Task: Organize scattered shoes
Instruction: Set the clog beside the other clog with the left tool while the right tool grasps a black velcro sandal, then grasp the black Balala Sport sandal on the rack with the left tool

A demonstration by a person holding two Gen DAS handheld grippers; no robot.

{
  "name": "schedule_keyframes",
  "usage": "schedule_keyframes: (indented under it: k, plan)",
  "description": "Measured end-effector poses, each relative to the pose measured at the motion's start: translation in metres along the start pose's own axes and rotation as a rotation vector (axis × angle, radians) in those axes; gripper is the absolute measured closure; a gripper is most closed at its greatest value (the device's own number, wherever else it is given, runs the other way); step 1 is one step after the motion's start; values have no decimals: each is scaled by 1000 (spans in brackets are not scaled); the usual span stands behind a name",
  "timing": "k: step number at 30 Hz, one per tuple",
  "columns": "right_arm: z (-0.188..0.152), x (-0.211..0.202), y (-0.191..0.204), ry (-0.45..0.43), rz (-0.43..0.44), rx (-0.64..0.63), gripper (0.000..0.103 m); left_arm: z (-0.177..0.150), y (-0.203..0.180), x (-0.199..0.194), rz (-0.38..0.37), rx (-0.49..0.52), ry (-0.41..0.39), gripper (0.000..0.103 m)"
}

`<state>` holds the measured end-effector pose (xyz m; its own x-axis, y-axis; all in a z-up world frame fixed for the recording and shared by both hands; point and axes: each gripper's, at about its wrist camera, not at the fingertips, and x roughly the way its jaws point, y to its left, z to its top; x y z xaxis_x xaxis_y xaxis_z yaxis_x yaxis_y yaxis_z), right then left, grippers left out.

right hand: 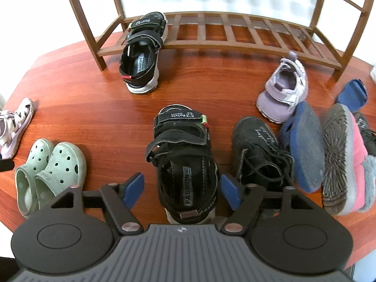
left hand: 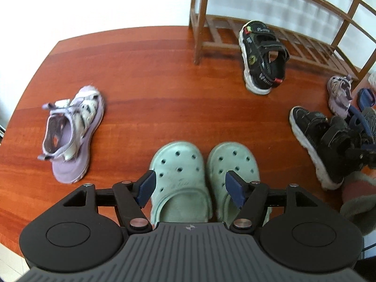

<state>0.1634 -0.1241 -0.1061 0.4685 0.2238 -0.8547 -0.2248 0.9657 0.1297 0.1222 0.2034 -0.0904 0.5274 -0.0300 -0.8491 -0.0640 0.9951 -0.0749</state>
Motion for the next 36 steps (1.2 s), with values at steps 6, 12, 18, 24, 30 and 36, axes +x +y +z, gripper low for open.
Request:
schedule_keyframes:
  k: [6, 12, 18, 24, 30, 36]
  plan:
    - [14, 21, 6, 13, -13, -76, 10, 14, -7, 5, -18, -19, 10, 31]
    - [29, 54, 9, 51, -19, -141, 9, 27, -16, 9, -12, -19, -3, 26]
    - [31, 86, 13, 127, -14, -208, 9, 44, -25, 15, -21, -16, -2, 24]
    - [24, 101, 22, 166, -54, -298, 10, 66, -36, 25, -35, -14, -7, 23]
    - [26, 104, 18, 160, -52, -278, 14, 101, -60, 38, -87, 54, -48, 12]
    - [27, 110, 22, 157, -55, -301, 20, 141, -86, 72, -133, 55, -45, 10]
